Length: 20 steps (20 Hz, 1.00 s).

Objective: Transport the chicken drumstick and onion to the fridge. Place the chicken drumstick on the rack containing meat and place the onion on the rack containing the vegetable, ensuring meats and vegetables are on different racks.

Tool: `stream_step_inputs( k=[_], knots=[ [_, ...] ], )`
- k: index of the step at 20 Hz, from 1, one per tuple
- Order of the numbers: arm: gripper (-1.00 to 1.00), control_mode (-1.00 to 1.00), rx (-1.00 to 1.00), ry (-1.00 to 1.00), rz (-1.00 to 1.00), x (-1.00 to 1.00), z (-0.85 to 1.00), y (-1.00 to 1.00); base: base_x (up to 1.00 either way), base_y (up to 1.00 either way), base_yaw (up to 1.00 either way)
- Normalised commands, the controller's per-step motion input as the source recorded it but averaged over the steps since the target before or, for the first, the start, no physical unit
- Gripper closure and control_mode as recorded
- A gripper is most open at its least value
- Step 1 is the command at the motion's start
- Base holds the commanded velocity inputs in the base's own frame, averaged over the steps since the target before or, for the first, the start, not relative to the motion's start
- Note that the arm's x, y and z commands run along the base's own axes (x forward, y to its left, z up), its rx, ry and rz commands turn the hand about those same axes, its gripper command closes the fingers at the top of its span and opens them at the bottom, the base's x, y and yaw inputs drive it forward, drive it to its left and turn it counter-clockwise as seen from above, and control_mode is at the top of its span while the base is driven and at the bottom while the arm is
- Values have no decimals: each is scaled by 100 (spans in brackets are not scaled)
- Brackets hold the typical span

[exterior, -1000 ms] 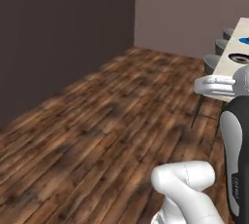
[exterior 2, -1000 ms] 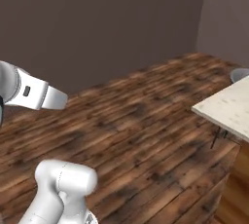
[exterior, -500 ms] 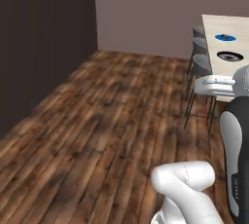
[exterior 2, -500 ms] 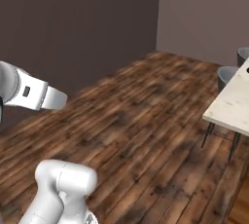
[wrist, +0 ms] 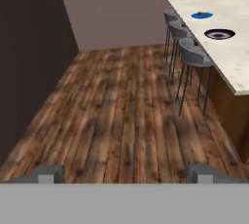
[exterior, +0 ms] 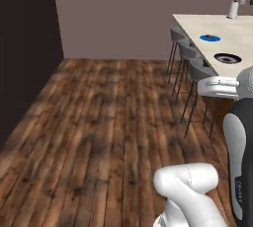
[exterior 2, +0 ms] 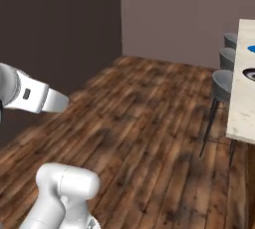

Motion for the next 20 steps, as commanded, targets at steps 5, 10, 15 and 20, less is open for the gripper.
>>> stream_step_inputs(
  k=[5, 10, 15, 20],
  knots=[
    [-100, 100, 0, 0, 0, 0, 0, 0, 100, 90, -41],
    [-100, 100, 0, 0, 0, 0, 0, 0, 100, 89, -41],
    [-100, 100, 0, 0, 0, 0, 0, 0, 100, 73, -39],
    [-100, 100, 0, 0, 0, 0, 0, 0, 100, 58, -41]
  ],
)
